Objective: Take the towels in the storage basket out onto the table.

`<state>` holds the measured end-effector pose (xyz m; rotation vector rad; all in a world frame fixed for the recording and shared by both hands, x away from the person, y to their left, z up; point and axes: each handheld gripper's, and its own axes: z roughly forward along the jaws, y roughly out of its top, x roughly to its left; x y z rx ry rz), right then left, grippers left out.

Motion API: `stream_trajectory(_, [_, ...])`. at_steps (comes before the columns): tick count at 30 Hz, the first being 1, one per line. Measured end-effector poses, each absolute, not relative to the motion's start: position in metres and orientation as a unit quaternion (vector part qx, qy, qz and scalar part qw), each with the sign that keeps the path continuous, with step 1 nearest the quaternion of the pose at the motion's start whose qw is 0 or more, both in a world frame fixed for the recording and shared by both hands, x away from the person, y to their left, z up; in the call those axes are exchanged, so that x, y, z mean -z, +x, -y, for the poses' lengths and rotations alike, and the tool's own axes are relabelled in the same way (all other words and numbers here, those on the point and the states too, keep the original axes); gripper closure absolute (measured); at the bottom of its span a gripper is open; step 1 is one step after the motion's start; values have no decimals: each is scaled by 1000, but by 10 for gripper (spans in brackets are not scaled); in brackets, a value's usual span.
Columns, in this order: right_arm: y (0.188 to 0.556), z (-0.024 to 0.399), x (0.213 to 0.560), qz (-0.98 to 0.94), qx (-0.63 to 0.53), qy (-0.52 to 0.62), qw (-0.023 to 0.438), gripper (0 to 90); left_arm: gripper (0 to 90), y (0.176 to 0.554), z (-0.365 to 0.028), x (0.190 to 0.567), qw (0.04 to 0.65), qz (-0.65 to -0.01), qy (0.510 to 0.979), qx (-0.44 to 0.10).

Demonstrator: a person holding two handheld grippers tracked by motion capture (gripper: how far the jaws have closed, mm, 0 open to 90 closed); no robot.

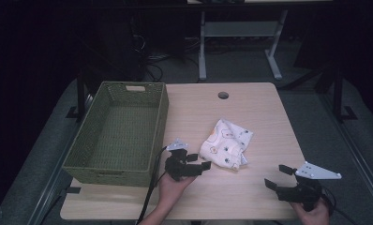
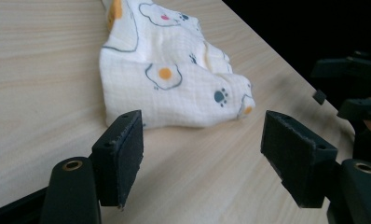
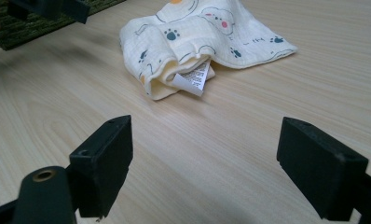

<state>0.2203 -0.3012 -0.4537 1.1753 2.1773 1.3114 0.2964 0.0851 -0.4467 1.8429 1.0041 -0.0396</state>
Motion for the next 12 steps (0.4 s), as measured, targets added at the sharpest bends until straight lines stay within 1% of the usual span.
stream_trajectory(12, [222,300,455,-768,-459,413,170,167,262,268,-99,452,500,-378,779,13])
